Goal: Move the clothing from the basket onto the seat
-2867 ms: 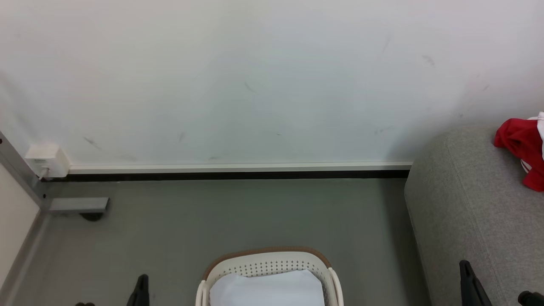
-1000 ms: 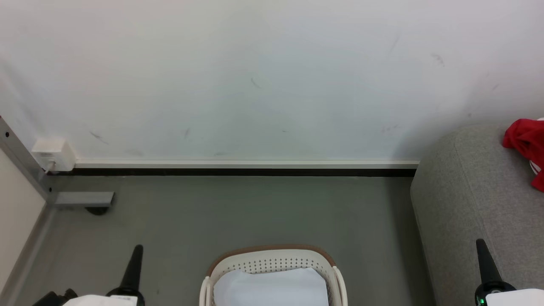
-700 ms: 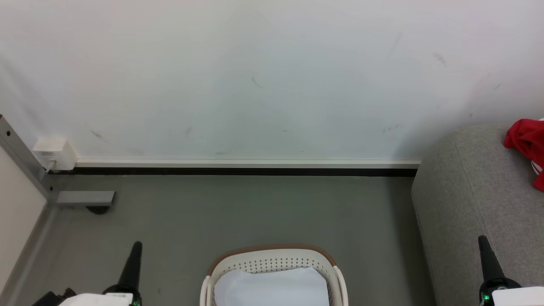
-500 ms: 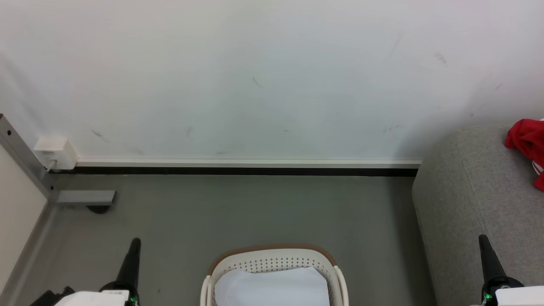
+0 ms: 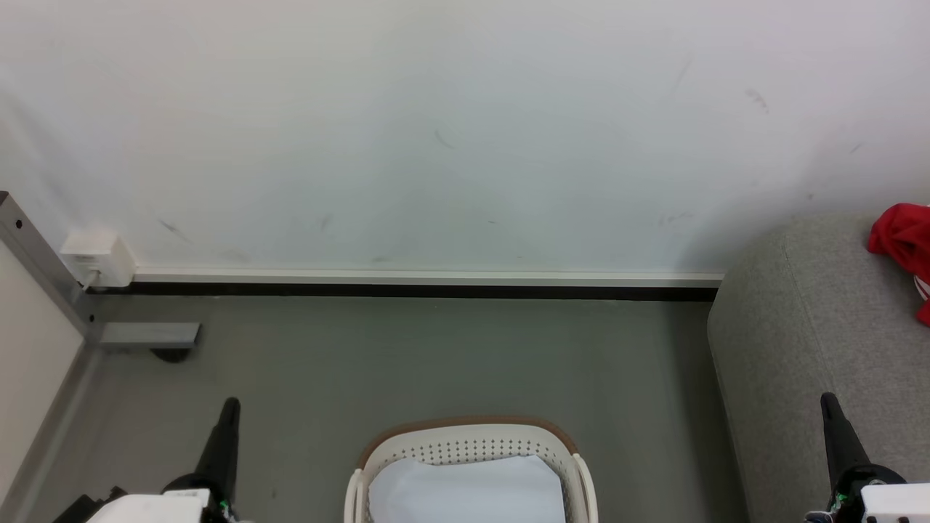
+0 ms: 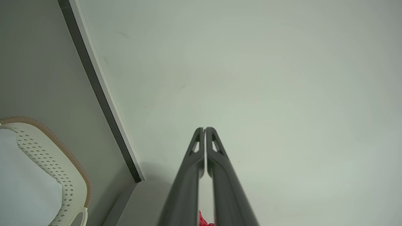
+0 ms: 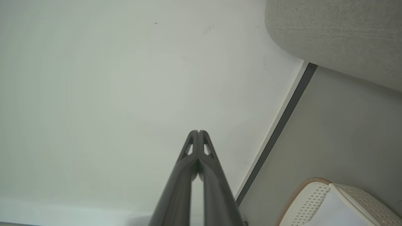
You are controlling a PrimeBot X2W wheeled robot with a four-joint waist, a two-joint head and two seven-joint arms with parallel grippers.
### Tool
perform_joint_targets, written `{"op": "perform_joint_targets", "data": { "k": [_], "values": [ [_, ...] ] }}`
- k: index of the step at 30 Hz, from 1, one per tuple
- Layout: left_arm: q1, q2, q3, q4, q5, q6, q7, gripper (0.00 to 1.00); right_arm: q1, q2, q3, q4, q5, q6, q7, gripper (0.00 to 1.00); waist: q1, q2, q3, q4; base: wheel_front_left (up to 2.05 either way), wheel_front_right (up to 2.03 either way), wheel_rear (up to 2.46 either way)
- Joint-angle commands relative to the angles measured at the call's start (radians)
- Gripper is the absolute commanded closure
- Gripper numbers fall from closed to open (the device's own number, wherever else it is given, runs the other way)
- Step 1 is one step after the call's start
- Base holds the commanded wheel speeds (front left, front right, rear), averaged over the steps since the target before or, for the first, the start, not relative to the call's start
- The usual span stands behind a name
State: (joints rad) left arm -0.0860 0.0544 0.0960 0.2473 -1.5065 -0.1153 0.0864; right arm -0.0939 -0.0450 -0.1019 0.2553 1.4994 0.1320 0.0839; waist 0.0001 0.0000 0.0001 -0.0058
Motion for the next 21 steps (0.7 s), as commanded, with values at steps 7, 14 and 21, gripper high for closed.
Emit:
{"op": "perform_joint_targets", "data": {
  "k": [7, 14, 21],
  "values": [
    [-0.02, 0.0, 0.014, -0.004, -0.06, -0.012, 0.017, 1.0, -0.014, -0.009, -0.009, -0.011, 0.062, -0.002, 0.019, 1.0, -0.0001, 0.0, 0.001, 0.003, 0.0, 0.0, 0.0],
    [-0.027, -0.003, 0.02, -0.003, -0.101, -0.018, 0.029, 1.0, -0.02, -0.009, -0.014, -0.014, 0.108, -0.002, 0.029, 1.0, -0.0001, 0.0, 0.003, 0.005, 0.0, 0.0, 0.0],
    [-0.028, -0.004, 0.021, -0.003, -0.112, -0.019, 0.032, 1.0, -0.021, -0.009, -0.015, -0.014, 0.114, -0.002, 0.034, 1.0, -0.0001, 0.0, 0.003, 0.006, 0.0, 0.0, 0.0]
  ]
}}
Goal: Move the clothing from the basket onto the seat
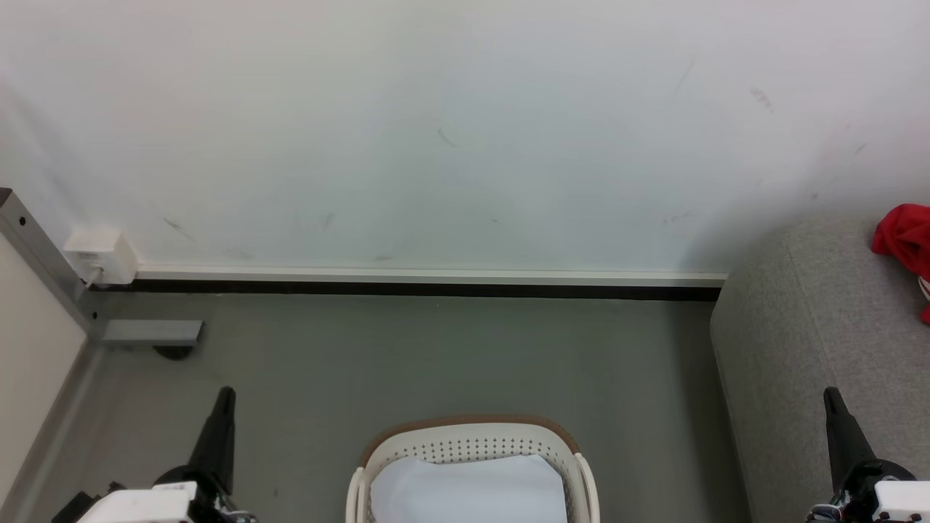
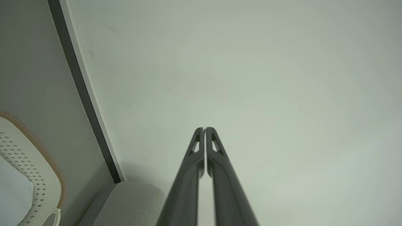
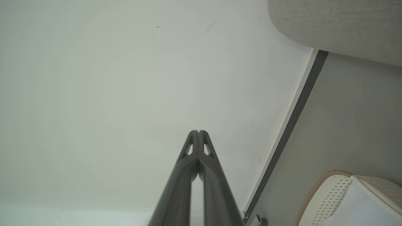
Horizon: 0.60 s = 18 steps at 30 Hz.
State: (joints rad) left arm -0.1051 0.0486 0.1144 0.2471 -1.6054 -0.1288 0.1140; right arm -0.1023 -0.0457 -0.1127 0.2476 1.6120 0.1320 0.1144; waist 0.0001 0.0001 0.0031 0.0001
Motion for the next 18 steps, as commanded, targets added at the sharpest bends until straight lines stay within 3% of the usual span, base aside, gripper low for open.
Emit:
{"op": "perform_joint_targets", "data": {
  "k": [1, 18],
  "values": [
    [-0.009, 0.002, 0.003, -0.003, -0.013, -0.006, 0.004, 1.0, -0.012, -0.008, -0.004, -0.006, 0.002, -0.002, 0.003, 1.0, -0.0001, -0.0001, 0.0, 0.0, 0.0, 0.0, 0.0],
    [-0.008, 0.002, 0.002, -0.003, -0.013, -0.006, 0.004, 1.0, -0.012, -0.008, -0.004, -0.006, 0.002, -0.002, 0.003, 1.0, -0.0001, -0.0001, 0.0, 0.0, 0.0, 0.0, 0.0]
  ]
}}
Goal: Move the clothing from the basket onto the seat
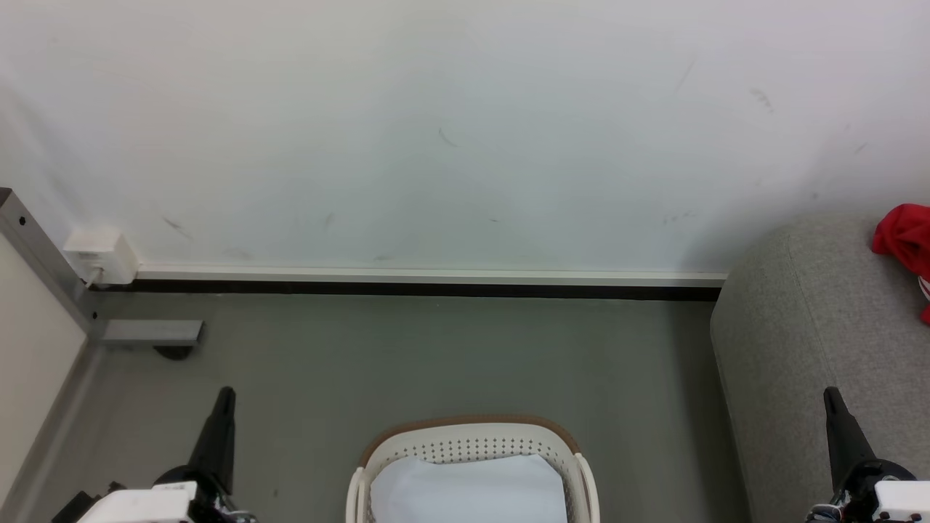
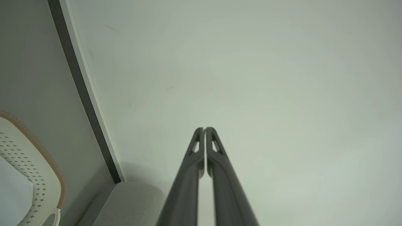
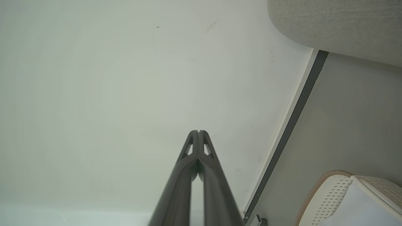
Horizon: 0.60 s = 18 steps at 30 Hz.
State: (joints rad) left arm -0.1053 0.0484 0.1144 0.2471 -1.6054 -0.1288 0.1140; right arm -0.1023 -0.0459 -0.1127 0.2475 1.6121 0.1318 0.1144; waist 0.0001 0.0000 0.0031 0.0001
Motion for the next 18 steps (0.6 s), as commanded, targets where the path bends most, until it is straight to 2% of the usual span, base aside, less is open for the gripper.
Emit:
{"op": "perform_joint_targets", "data": {
  "k": [1, 18],
  "values": [
    [-0.008, 0.002, 0.002, -0.003, -0.013, -0.006, 0.004, 1.0, -0.012, -0.008, -0.004, -0.006, 0.002, -0.002, 0.003, 1.0, -0.0001, 0.0, 0.0, 0.0, 0.0, 0.0, 0.0],
    [-0.008, 0.002, 0.002, -0.003, -0.014, -0.006, 0.004, 1.0, -0.012, -0.008, -0.004, -0.006, 0.002, -0.002, 0.003, 1.0, -0.0001, 0.0, 0.0, 0.0, 0.0, 0.0, 0.0]
  ]
}}
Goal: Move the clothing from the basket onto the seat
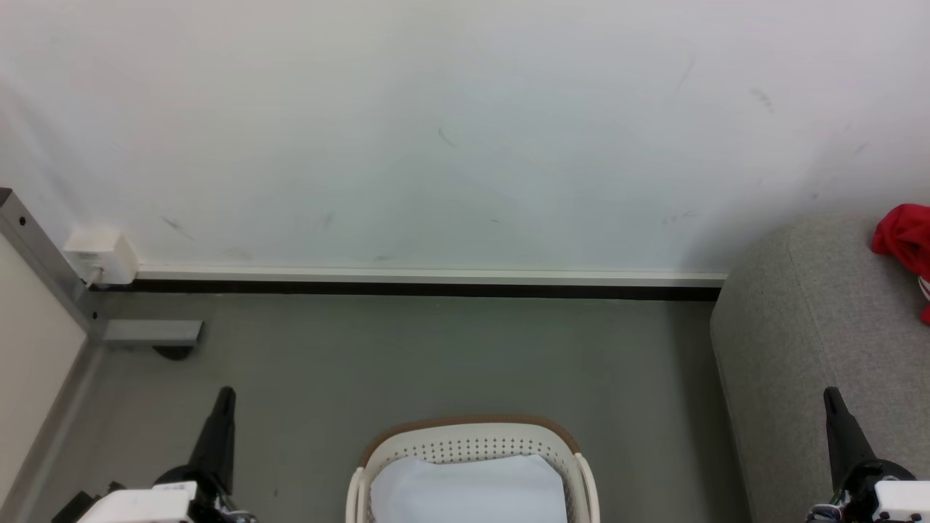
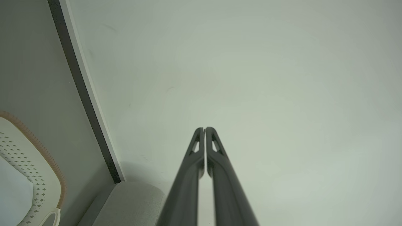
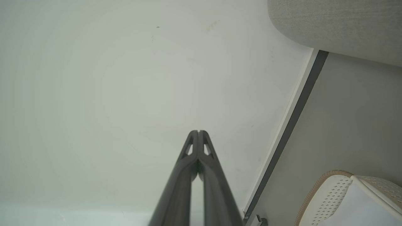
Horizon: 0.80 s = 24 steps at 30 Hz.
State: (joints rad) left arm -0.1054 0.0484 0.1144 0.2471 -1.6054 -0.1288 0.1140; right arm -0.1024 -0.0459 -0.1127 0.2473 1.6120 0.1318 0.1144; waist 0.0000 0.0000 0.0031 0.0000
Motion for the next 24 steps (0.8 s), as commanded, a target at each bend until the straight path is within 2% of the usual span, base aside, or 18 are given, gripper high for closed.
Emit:
{"op": "perform_joint_targets", "data": {
  "k": [1, 24],
  "values": [
    [-0.008, 0.002, 0.002, -0.003, -0.014, -0.006, 0.004, 1.0, -0.012, -0.008, -0.004, -0.006, 0.002, -0.002, 0.003, 1.0, 0.0, 0.0, 0.0, 0.0, 0.0, 0.0, 0.0],
    [-0.008, 0.002, 0.002, -0.003, -0.014, -0.006, 0.004, 1.0, -0.012, -0.008, -0.004, -0.006, 0.002, -0.002, 0.003, 1.0, 0.0, 0.0, 0.0, 0.0, 0.0, 0.0, 0.0]
  ]
}}
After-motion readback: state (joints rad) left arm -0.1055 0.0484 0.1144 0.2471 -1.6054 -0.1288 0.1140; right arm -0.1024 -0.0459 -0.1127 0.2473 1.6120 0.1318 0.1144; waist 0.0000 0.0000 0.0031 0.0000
